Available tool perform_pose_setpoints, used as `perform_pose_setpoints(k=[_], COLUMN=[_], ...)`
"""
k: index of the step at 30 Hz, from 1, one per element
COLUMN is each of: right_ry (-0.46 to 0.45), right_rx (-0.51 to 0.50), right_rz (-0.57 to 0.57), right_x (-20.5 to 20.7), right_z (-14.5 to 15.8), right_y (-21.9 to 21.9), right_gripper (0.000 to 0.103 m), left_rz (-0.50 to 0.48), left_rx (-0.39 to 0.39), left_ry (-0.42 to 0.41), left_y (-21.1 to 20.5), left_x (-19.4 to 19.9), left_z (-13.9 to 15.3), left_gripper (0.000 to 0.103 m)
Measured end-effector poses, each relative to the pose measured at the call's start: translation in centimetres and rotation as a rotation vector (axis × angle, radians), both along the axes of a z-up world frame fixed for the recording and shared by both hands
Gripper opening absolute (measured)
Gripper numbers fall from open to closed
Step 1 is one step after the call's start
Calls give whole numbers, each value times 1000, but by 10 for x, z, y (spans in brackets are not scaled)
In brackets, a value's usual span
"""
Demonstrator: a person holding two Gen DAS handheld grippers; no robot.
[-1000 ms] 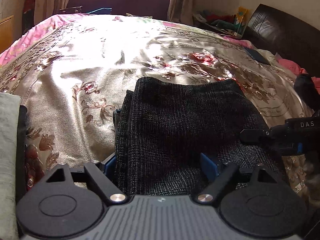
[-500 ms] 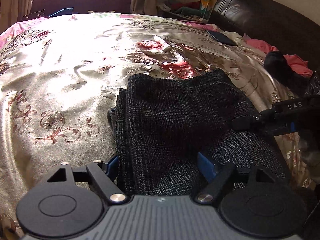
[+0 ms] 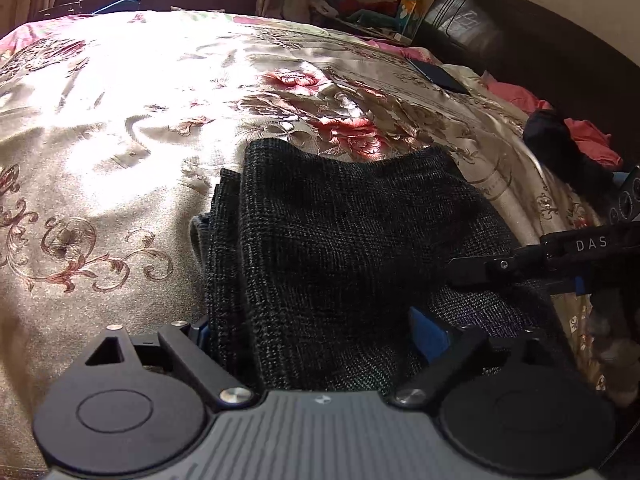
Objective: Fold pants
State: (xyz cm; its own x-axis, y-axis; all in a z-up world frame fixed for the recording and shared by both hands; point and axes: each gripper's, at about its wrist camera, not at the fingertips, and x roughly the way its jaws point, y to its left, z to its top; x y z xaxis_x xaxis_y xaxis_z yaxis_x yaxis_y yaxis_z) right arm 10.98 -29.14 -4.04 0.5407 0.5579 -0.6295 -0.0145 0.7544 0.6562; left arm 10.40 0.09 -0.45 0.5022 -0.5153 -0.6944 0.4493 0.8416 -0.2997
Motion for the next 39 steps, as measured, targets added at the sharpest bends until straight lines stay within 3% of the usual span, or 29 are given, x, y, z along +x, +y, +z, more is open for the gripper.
perform_pose_setpoints(k=[5, 10, 29, 39], right_ry=[-28, -32, -11, 10], right_rx=[-44, -76, -224, -350], right_rz=[12, 1, -157, -139], right_x=[-6, -11, -33, -13], right_z=[16, 23, 37, 43], right_y=[-8, -42, -205, -264], right_gripper=[31, 31, 34, 36], left_rz=[14, -55, -265, -344], left_rx=[-63, -2, -16, -5], left_ry=[35, 13, -11, -28], left_y=[-8, -55, -229, -290], left_x=[2, -3, -7, -35], left_z=[12, 13, 20, 15], left_gripper=[94, 93, 93, 93])
